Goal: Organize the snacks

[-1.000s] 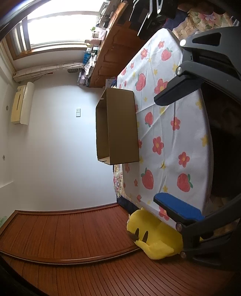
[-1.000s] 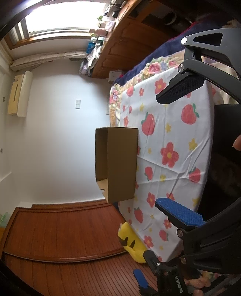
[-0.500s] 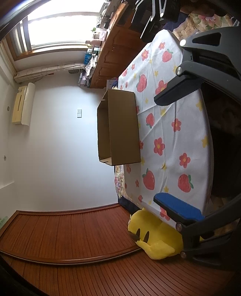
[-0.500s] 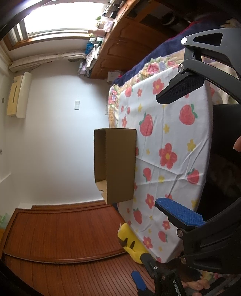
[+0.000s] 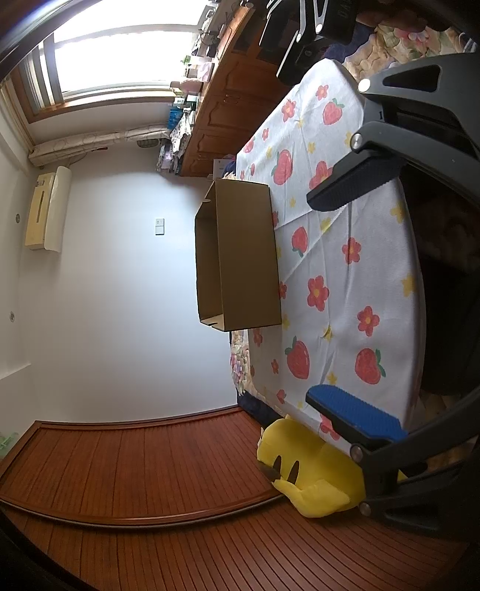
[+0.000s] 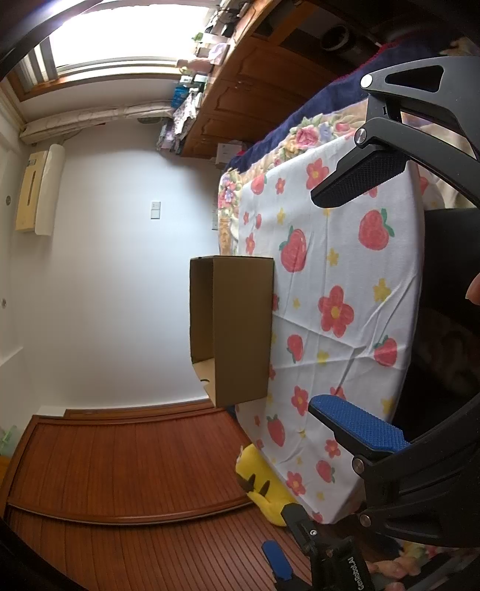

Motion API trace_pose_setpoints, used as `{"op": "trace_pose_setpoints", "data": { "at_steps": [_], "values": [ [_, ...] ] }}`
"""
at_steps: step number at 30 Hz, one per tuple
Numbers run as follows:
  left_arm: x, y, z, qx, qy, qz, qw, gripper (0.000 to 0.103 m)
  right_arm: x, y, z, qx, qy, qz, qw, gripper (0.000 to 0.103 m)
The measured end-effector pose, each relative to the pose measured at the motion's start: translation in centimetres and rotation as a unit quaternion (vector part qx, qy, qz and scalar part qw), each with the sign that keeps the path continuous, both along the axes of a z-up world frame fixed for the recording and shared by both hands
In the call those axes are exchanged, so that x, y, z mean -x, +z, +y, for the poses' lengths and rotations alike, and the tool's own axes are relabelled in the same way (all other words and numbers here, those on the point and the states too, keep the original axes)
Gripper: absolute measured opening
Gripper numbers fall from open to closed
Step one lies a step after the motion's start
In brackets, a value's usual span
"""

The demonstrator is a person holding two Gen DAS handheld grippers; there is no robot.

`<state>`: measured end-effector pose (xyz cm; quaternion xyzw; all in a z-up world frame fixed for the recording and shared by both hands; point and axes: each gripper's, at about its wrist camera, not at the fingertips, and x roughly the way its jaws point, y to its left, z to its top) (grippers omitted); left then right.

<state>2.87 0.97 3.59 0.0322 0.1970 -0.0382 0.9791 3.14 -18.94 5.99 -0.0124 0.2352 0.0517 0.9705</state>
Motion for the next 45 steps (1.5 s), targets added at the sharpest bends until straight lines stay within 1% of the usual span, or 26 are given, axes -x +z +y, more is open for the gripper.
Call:
{"op": "trace_pose_setpoints", "data": {
  "at_steps": [19, 23, 45],
  "values": [
    [0.2, 0.2, -0.07, 0.0, 0.0, -0.004, 1.0, 0.096, 0.11, 0.11, -0.05, 0.0, 0.0, -0.002, 1.0, 0.103],
    [0.19, 0.4, -0.08, 0.001, 0.0, -0.006, 1.0, 0.096, 0.09, 0.62, -0.06, 0.002, -0.001, -0.004, 1.0, 0.103],
    [0.23, 0.33, -0.12, 0.0, 0.0, -0.006, 1.0, 0.096, 0.18, 0.46, -0.12, 0.001, -0.001, -0.005, 1.0, 0.103]
  ]
}}
